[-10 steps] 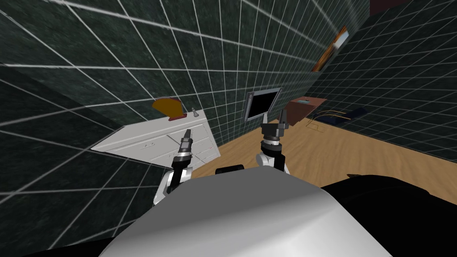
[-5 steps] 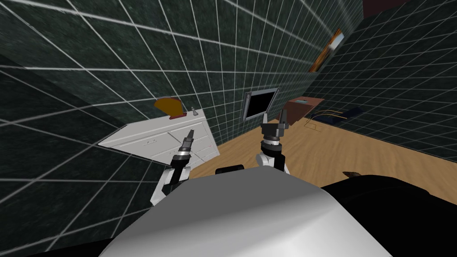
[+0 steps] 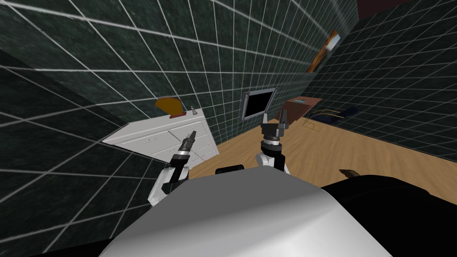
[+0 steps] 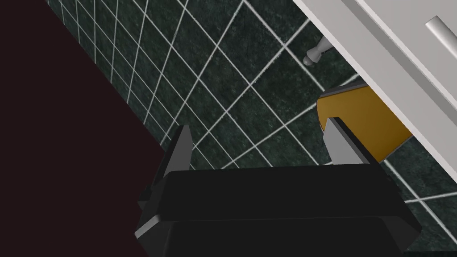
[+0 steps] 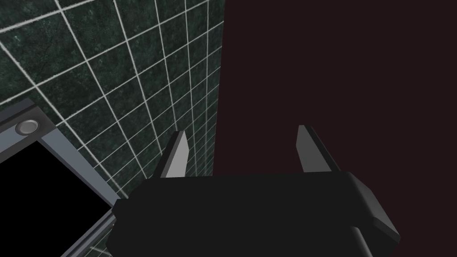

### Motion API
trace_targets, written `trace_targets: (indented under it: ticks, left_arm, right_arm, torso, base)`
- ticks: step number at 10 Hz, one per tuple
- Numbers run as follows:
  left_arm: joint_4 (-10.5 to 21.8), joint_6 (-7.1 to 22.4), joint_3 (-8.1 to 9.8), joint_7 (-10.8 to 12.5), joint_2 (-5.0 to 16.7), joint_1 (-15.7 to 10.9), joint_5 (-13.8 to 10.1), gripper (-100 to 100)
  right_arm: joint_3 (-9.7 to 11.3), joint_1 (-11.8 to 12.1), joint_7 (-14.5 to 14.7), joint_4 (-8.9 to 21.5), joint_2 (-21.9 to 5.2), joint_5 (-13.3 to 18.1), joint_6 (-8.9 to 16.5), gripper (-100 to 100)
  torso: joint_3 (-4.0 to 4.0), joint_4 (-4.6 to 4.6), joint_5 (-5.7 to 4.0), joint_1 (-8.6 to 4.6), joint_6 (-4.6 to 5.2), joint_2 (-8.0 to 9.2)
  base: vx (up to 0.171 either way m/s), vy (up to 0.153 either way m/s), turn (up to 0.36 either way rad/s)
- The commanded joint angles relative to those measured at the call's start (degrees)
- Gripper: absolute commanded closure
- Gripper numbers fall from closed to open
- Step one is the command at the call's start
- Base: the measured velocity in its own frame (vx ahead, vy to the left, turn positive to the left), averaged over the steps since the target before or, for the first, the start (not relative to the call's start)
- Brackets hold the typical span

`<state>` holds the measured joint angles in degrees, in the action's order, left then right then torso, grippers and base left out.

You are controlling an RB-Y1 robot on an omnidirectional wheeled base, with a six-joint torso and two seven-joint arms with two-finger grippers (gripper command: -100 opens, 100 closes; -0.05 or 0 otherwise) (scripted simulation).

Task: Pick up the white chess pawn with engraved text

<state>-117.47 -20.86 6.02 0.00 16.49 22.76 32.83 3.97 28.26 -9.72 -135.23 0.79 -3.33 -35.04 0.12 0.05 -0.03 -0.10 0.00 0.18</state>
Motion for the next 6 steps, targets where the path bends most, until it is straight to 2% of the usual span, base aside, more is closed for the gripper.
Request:
trace_targets:
  ticks: [1, 3, 4, 6]
  left_arm:
    - [1.6, 0.1, 0.89, -1.1, 2.0, -0.9, 2.9, -100]
    - [1.6, 0.1, 0.89, -1.1, 2.0, -0.9, 5.4, -100]
    - [3.2, 0.1, 1.74, -2.3, 4.0, -1.7, 7.6, -100]
    - [3.2, 0.1, 1.74, -2.3, 4.0, -1.7, 10.3, -100]
  right_arm:
    - [0.0, 0.0, 0.0, 0.0, 0.0, 0.0, 0.0, 0]
    - [0.0, 0.0, 0.0, 0.0, 0.0, 0.0, 0.0, 0]
    - [0.0, 0.0, 0.0, 0.0, 0.0, 0.0, 0.0, 0]
    - [0.0, 0.0, 0.0, 0.0, 0.0, 0.0, 0.0, 0]
  torso:
    - [0.0, 0.0, 0.0, 0.0, 0.0, 0.0]
    - [0.06, 0.02, -0.01, -0.07, 0.0, 0.11]
    - [0.0, 0.0, 0.0, -0.01, 0.0, 0.0]
    - [0.06, 0.02, -0.02, -0.08, 0.0, 0.11]
  base:
    - [-0.079, -0.045, -0.035]
    - [-0.065, -0.037, -0.004]
    - [-0.073, -0.049, -0.043]
    - [-0.065, -0.037, -0.007]
